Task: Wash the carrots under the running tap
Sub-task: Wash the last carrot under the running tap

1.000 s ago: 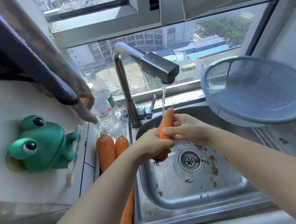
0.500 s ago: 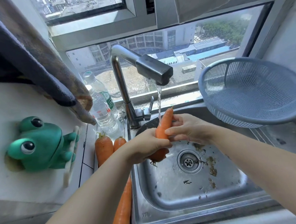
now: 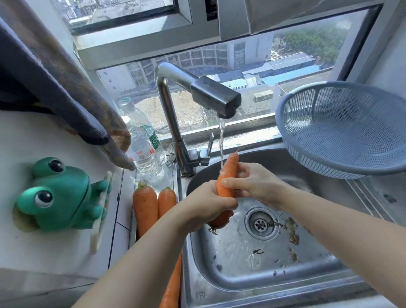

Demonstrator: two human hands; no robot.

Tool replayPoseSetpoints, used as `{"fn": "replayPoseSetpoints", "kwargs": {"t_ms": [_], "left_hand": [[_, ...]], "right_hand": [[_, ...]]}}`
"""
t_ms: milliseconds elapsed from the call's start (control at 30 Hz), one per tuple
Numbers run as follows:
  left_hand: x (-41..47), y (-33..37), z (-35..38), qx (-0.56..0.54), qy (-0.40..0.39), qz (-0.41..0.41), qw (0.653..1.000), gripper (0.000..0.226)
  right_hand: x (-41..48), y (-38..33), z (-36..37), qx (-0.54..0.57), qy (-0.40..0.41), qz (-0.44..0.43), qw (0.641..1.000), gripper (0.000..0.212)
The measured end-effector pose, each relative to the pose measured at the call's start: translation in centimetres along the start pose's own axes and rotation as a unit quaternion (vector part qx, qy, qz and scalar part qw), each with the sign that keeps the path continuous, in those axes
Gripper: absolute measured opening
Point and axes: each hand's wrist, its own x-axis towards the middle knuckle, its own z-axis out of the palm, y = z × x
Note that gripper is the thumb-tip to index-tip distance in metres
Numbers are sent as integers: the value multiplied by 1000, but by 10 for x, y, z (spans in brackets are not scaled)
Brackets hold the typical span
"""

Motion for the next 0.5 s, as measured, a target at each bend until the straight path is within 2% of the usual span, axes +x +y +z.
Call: {"fn": "replayPoseSetpoints", "kwargs": {"t_ms": [67, 133, 233, 367, 500], "left_hand": [[-2, -2, 3, 9, 6, 1, 1000, 23], [-5, -3, 0, -2, -8, -6, 1000, 19], [-9, -2, -3, -42, -33, -19, 998, 15], [-8, -2, 5, 4, 15, 24, 1000, 29], [-10, -8, 6, -13, 14, 19, 1000, 14]], "right_hand": [[2, 7, 3, -14, 24, -12, 1000, 28], [0, 5, 1, -18, -5, -3, 1000, 22], [-4, -2, -5, -33, -56, 12, 998, 25], [0, 6, 3, -47, 22, -45, 998, 24], [5, 15, 12, -22, 55, -43, 997, 23]]}}
